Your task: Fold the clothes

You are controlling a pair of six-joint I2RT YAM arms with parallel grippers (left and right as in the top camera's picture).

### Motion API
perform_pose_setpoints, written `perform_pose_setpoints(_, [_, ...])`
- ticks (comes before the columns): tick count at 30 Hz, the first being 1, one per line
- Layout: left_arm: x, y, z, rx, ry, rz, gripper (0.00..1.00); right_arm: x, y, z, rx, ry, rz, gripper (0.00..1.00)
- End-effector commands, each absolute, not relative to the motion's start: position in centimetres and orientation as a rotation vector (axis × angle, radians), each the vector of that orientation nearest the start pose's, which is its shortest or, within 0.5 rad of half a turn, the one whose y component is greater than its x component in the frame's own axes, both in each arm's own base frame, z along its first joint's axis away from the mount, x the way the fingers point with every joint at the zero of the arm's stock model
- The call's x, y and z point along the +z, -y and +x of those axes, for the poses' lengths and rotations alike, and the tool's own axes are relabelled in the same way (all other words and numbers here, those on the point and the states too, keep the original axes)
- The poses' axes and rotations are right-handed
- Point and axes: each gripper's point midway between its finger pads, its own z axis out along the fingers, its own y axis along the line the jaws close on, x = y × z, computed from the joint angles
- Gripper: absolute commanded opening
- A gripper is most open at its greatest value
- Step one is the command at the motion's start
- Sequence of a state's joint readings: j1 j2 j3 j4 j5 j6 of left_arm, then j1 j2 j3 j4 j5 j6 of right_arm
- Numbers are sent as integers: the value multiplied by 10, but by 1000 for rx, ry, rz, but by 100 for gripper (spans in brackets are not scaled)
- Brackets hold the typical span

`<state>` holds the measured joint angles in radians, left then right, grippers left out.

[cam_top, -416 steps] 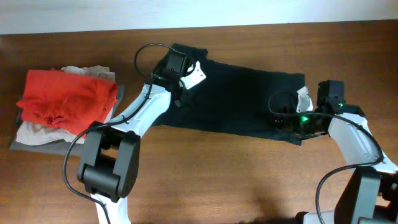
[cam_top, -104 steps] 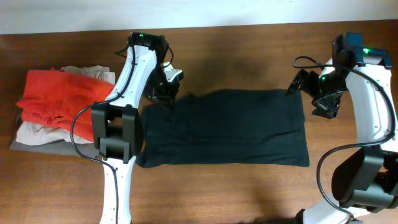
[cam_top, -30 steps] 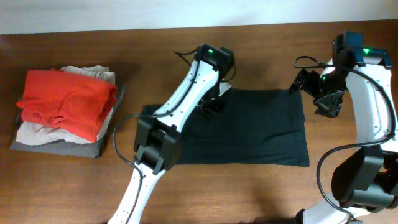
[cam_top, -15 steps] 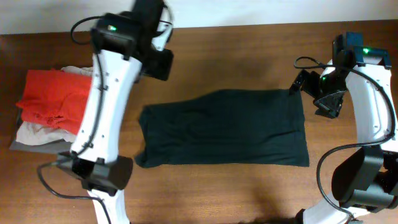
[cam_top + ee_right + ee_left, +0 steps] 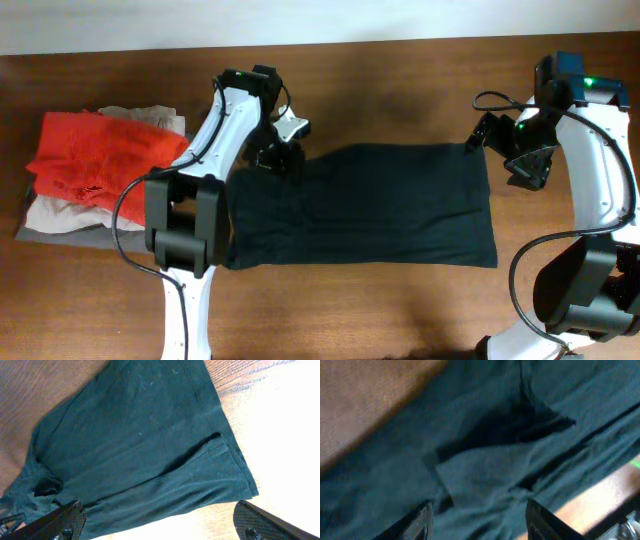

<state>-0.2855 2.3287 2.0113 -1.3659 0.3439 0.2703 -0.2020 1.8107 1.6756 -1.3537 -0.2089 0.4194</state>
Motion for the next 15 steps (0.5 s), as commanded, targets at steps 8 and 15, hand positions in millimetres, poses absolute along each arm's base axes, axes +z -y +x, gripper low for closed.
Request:
perform_pose_setpoints(8, [20, 189, 391, -630, -3065, 956, 59, 165, 36, 352, 318, -2905, 910, 99])
perform_pose_setpoints(15, [-1, 183, 393, -575, -3095, 963, 60, 165, 36, 352, 318, -2908, 911, 99])
